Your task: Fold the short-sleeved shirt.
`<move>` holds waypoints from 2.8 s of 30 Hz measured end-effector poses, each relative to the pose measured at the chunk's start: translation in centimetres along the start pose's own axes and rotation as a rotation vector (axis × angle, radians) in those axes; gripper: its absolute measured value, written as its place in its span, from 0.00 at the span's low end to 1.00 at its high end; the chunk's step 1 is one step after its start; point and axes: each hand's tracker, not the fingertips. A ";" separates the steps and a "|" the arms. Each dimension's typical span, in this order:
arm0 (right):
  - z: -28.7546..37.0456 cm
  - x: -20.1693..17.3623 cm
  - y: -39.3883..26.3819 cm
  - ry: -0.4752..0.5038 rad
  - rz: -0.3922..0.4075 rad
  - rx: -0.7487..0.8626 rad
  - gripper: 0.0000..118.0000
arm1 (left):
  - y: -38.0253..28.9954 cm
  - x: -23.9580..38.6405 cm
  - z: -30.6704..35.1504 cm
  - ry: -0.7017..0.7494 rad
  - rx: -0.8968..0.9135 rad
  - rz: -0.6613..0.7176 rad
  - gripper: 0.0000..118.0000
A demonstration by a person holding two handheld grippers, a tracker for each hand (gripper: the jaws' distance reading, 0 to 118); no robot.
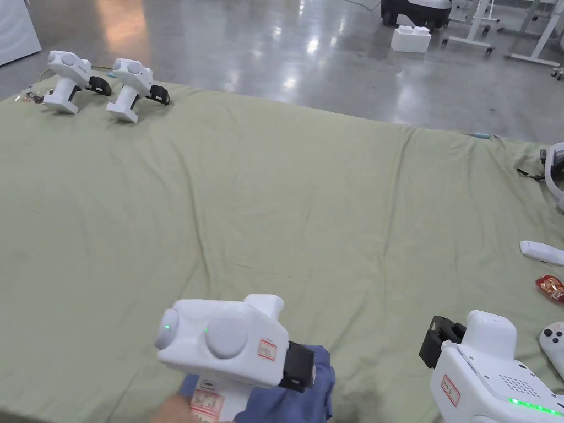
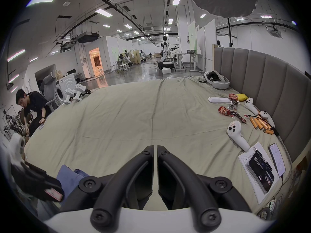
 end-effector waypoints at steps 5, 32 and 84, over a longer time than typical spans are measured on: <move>-0.1 0.0 -0.1 0.004 -0.009 -0.011 0.05 | 0.8 -1.5 0.5 0.008 0.060 0.039 0.54; 1.9 -2.2 1.1 0.002 0.056 0.165 0.05 | -0.3 -2.9 1.2 -0.016 0.399 -0.143 0.13; -1.2 -11.7 -13.8 0.104 0.199 -0.169 0.05 | -4.5 -21.1 1.9 -0.151 0.292 0.285 0.66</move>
